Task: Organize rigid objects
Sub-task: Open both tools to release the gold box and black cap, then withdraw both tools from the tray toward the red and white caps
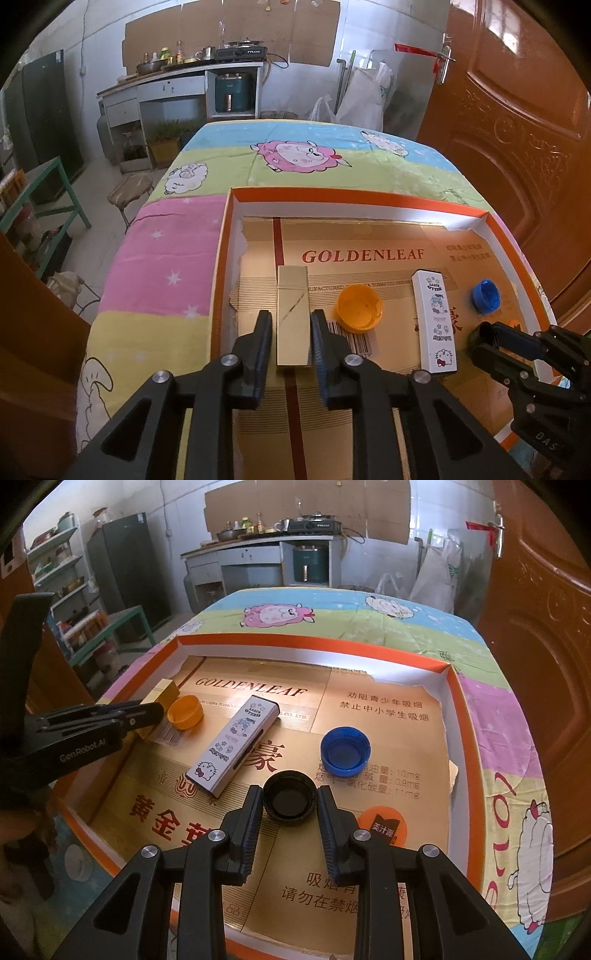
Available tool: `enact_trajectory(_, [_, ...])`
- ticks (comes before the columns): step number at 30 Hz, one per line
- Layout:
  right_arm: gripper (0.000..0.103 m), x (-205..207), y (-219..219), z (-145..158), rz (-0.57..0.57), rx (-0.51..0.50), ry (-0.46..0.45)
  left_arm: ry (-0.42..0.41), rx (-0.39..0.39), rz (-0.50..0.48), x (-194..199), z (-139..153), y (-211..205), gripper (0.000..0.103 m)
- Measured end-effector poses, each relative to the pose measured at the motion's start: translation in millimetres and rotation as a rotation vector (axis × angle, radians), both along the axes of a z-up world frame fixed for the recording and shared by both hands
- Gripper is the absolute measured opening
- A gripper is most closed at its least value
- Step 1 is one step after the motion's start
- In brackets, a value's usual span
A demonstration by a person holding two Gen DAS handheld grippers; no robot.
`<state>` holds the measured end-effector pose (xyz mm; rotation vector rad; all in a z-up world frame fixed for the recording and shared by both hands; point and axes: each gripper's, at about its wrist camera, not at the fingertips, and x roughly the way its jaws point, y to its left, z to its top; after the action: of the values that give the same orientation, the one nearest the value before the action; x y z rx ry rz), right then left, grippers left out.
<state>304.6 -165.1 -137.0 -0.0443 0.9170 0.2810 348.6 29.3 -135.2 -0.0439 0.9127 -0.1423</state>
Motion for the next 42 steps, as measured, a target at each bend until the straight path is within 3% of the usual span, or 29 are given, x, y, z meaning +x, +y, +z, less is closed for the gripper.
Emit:
enact_trajectory(5, [0.031,-0.6,-0.3,0.4,-0.001,0.001,-0.007,-0.019,0.001,0.010,-2.8,4.2,1.7,0.027])
enact_trajectory(10, [0.039,-4.5,-2.8,8.2,0.000,0.015,-0.027,-0.072,-0.021,0.016,-9.7,18.5,4.4,0.028])
enact_trajectory(42, [0.040,-99.8,-9.2,85.0,-0.037,0.031,-0.162,-0.186,-0.041,0.008,-110.9,87.1,17.0,0.028])
